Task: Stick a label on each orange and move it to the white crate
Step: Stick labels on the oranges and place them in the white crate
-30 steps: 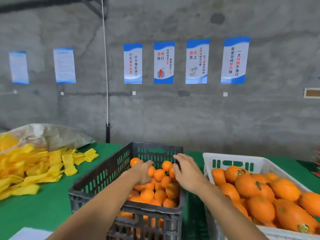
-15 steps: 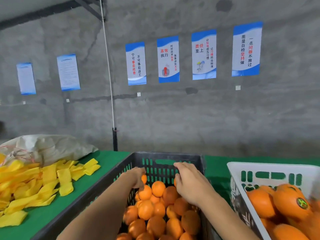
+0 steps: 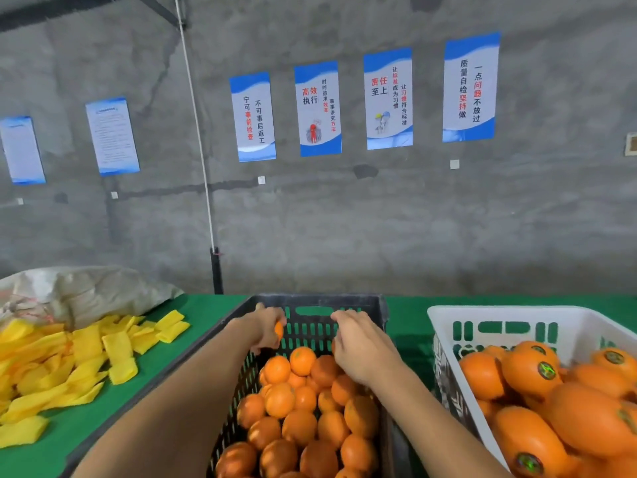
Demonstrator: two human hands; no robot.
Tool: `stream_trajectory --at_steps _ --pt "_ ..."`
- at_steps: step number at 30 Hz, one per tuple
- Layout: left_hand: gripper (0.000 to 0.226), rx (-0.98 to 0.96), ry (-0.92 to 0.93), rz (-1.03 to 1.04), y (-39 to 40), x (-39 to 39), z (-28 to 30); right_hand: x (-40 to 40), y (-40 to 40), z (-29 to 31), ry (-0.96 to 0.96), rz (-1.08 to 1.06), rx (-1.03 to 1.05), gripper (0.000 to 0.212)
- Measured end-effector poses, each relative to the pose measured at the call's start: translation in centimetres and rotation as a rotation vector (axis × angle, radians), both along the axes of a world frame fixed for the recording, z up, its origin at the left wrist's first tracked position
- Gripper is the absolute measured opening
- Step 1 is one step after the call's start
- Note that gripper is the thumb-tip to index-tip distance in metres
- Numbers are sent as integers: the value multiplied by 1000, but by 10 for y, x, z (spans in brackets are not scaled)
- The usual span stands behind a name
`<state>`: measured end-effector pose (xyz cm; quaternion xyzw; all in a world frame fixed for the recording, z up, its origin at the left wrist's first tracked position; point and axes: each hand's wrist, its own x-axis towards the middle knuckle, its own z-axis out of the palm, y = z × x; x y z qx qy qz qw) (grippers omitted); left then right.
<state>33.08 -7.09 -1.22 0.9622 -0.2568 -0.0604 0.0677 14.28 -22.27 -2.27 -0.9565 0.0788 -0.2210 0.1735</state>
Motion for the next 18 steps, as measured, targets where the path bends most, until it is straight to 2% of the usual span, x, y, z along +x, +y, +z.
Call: stream_trajectory --at_steps 3,7,10,13,18 --pt "56 -181 -41 -147 12 -57 36 -29 17 12 -44 36 91 49" --pt "48 -710 96 -296 22 -153 52 -88 45 16 -184 103 204 59" --pt "44 -997 224 -330 23 -222 49 -136 57 9 -308 119 196 68" --pt "44 -1141 231 -310 29 -277 37 -184 59 1 -451 119 184 73" --pt "55 -1162 157 -334 37 -363 17 -260 53 -16 -643 136 193 66"
